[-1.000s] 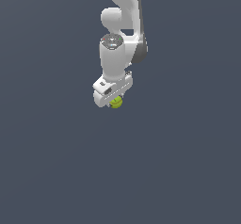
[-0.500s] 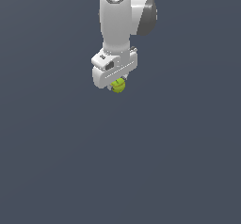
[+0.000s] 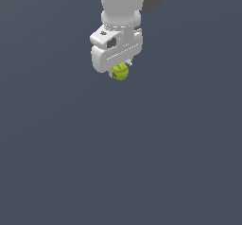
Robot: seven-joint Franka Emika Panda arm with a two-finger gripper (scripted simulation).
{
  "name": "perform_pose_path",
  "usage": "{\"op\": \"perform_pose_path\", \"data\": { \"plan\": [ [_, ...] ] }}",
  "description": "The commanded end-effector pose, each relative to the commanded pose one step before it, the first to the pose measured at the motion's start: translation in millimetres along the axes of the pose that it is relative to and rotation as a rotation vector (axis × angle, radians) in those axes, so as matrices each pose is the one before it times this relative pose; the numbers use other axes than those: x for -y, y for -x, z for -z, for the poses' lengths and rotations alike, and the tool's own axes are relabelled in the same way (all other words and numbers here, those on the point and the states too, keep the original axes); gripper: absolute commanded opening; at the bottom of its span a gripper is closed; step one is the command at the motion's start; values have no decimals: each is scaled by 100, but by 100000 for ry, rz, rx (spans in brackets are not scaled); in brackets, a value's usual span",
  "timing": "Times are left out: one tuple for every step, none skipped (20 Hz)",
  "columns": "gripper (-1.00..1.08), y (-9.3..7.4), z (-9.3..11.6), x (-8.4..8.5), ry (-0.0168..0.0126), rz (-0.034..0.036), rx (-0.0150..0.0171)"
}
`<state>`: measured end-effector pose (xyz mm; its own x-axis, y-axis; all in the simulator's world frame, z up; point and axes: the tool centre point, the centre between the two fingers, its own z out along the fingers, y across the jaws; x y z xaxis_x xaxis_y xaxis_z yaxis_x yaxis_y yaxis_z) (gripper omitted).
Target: Pick up the object and move it to a goal position.
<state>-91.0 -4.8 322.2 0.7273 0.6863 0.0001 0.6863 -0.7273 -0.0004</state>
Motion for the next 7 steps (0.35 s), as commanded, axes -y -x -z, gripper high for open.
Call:
{"op": "perform_pose_path", "data": {
  "plan": [
    [-100,-67,1038,82,17,-16,-13],
    [-100,-27,261,13,0,0,0],
    [-100,-19,204,-6,15,-42,21],
    [-100,-27,153,-4,0,0,0],
    [-100,-26,100,-11,0,0,0],
    [-100,-23,48,-16,0,0,0],
    [-100,-9,10,-8,0,0,0]
  ]
}}
